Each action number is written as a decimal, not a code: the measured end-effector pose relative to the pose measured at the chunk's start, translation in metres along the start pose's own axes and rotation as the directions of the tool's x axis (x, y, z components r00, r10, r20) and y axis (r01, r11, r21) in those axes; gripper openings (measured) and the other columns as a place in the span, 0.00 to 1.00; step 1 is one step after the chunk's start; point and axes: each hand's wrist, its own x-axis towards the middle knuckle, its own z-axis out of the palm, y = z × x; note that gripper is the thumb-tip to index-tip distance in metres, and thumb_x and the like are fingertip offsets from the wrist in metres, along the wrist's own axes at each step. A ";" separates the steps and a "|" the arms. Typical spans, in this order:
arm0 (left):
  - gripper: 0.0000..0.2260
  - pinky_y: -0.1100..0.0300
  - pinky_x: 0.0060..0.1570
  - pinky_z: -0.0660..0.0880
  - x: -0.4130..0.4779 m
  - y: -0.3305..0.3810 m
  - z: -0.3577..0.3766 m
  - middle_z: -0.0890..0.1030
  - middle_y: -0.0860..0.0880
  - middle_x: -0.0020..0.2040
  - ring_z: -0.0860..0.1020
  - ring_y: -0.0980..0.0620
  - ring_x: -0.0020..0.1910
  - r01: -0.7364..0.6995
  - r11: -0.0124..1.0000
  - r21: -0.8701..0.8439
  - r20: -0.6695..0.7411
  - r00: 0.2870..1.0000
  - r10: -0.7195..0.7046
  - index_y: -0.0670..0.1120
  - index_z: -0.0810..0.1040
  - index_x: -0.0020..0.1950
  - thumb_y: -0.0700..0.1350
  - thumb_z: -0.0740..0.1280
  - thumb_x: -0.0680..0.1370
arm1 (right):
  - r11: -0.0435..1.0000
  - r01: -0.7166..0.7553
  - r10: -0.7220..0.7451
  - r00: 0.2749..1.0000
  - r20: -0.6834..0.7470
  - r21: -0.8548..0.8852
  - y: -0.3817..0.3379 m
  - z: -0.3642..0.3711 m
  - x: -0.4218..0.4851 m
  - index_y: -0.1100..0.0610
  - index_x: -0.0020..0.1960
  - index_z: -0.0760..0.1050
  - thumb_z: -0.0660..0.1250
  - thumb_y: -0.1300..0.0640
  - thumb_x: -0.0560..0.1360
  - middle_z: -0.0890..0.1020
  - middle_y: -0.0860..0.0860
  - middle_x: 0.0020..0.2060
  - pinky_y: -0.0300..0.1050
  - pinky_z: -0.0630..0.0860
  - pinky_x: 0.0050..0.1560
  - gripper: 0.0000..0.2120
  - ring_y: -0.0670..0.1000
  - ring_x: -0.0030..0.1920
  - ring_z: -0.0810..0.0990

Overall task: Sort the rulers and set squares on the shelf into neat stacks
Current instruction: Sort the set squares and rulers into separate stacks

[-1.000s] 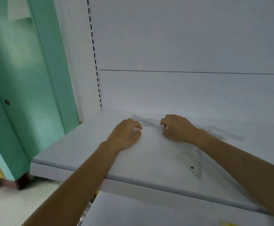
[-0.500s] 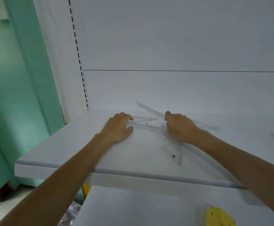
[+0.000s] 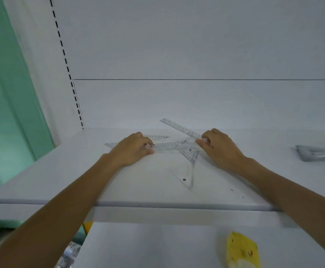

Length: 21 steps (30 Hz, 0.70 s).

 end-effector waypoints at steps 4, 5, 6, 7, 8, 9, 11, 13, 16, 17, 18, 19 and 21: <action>0.16 0.59 0.50 0.68 -0.001 -0.004 -0.005 0.73 0.52 0.54 0.73 0.52 0.53 -0.010 0.999 0.041 -0.101 0.995 0.014 0.49 0.73 0.62 0.54 0.63 0.77 | 1.000 -0.003 0.003 1.000 -0.012 -0.006 0.004 -0.002 -0.001 0.61 0.57 0.72 0.58 0.47 0.78 0.72 0.51 0.48 0.46 0.70 0.50 0.18 0.54 0.49 0.75; 0.16 0.61 0.48 0.67 -0.002 -0.004 -0.006 0.72 0.54 0.52 0.73 0.54 0.51 -0.021 0.998 0.051 -0.125 0.992 0.027 0.49 0.73 0.62 0.55 0.62 0.77 | 1.000 -0.006 0.006 1.000 -0.018 -0.013 0.005 -0.004 -0.001 0.61 0.59 0.72 0.58 0.47 0.78 0.73 0.52 0.49 0.47 0.71 0.50 0.18 0.54 0.49 0.75; 0.16 0.61 0.46 0.66 -0.002 -0.002 -0.007 0.71 0.55 0.50 0.73 0.55 0.47 -0.030 0.998 0.063 -0.138 0.990 0.039 0.49 0.73 0.62 0.55 0.62 0.77 | 1.000 -0.013 0.012 1.000 -0.028 -0.020 0.008 -0.006 -0.002 0.60 0.60 0.71 0.59 0.47 0.78 0.74 0.53 0.50 0.47 0.71 0.50 0.19 0.55 0.50 0.76; 0.16 0.61 0.45 0.65 -0.002 0.000 -0.007 0.69 0.56 0.49 0.71 0.56 0.45 -0.037 0.996 0.079 -0.144 0.988 0.048 0.49 0.72 0.62 0.55 0.61 0.78 | 0.999 -0.022 0.021 0.999 -0.042 -0.027 0.011 -0.009 -0.004 0.60 0.61 0.71 0.59 0.47 0.78 0.74 0.53 0.51 0.47 0.71 0.49 0.19 0.55 0.49 0.76; 0.16 0.61 0.45 0.65 -0.002 0.004 -0.008 0.68 0.56 0.49 0.70 0.56 0.44 -0.041 0.995 0.092 -0.150 0.987 0.054 0.48 0.72 0.62 0.55 0.60 0.78 | 0.999 -0.035 0.033 0.998 -0.059 -0.035 0.015 -0.012 -0.006 0.58 0.62 0.71 0.60 0.47 0.77 0.74 0.53 0.51 0.46 0.71 0.48 0.19 0.54 0.49 0.76; 0.16 0.60 0.44 0.65 -0.002 0.008 -0.008 0.68 0.55 0.49 0.70 0.55 0.44 -0.043 0.995 0.091 -0.160 0.985 0.057 0.48 0.72 0.61 0.55 0.60 0.78 | 0.998 -0.051 0.047 0.996 -0.078 -0.046 0.019 -0.016 -0.009 0.58 0.61 0.71 0.60 0.47 0.77 0.75 0.53 0.51 0.45 0.71 0.47 0.18 0.54 0.49 0.76; 0.16 0.59 0.44 0.66 0.000 0.020 -0.008 0.70 0.54 0.48 0.71 0.54 0.43 -0.038 0.999 0.030 -0.184 0.982 0.043 0.48 0.74 0.60 0.55 0.61 0.77 | 0.992 -0.093 0.084 0.991 -0.107 -0.081 0.031 -0.024 -0.015 0.57 0.60 0.72 0.60 0.46 0.77 0.75 0.52 0.51 0.44 0.70 0.45 0.18 0.54 0.48 0.76; 0.15 0.60 0.44 0.66 0.002 0.037 -0.006 0.72 0.53 0.48 0.71 0.56 0.41 -0.051 0.998 -0.046 -0.171 0.984 0.042 0.48 0.75 0.58 0.54 0.65 0.75 | 0.985 -0.134 0.120 0.985 -0.124 -0.110 0.047 -0.037 -0.023 0.56 0.59 0.73 0.60 0.46 0.76 0.75 0.51 0.50 0.43 0.68 0.44 0.18 0.53 0.47 0.76; 0.15 0.65 0.41 0.65 0.011 0.071 0.003 0.72 0.56 0.45 0.69 0.62 0.38 -0.120 0.987 -0.110 -0.141 0.985 0.104 0.49 0.76 0.58 0.51 0.69 0.73 | 0.977 -0.189 0.171 0.972 -0.160 -0.101 0.076 -0.063 -0.038 0.56 0.58 0.74 0.62 0.46 0.76 0.73 0.48 0.46 0.43 0.66 0.43 0.17 0.49 0.43 0.72; 0.15 0.68 0.39 0.65 0.015 0.085 0.006 0.71 0.57 0.44 0.69 0.63 0.37 -0.145 0.981 -0.131 -0.147 0.981 0.126 0.48 0.76 0.58 0.49 0.70 0.73 | 0.975 -0.205 0.189 0.967 -0.170 -0.084 0.087 -0.074 -0.044 0.56 0.57 0.74 0.62 0.46 0.75 0.72 0.47 0.46 0.43 0.66 0.44 0.16 0.48 0.43 0.71; 0.15 0.71 0.38 0.64 0.019 0.101 0.010 0.71 0.57 0.44 0.70 0.63 0.37 -0.167 0.975 -0.150 -0.155 0.977 0.143 0.48 0.76 0.58 0.48 0.70 0.73 | 0.973 -0.217 0.202 0.964 -0.174 -0.072 0.099 -0.085 -0.052 0.56 0.57 0.74 0.63 0.47 0.75 0.72 0.47 0.45 0.43 0.67 0.44 0.16 0.48 0.43 0.71; 0.15 0.72 0.38 0.64 0.023 0.118 0.014 0.71 0.57 0.44 0.70 0.63 0.37 -0.185 0.968 -0.168 -0.162 0.974 0.158 0.48 0.77 0.58 0.47 0.70 0.73 | 0.972 -0.225 0.210 0.962 -0.173 -0.070 0.111 -0.096 -0.060 0.56 0.56 0.74 0.64 0.47 0.75 0.72 0.47 0.45 0.43 0.67 0.44 0.15 0.48 0.43 0.72; 0.15 0.71 0.39 0.65 0.030 0.157 0.024 0.72 0.57 0.44 0.71 0.61 0.37 -0.221 0.953 -0.205 -0.171 0.967 0.188 0.48 0.77 0.58 0.47 0.70 0.73 | 0.966 -0.246 0.231 0.958 -0.170 -0.074 0.139 -0.118 -0.078 0.56 0.55 0.75 0.64 0.49 0.75 0.73 0.48 0.45 0.42 0.67 0.43 0.14 0.49 0.41 0.73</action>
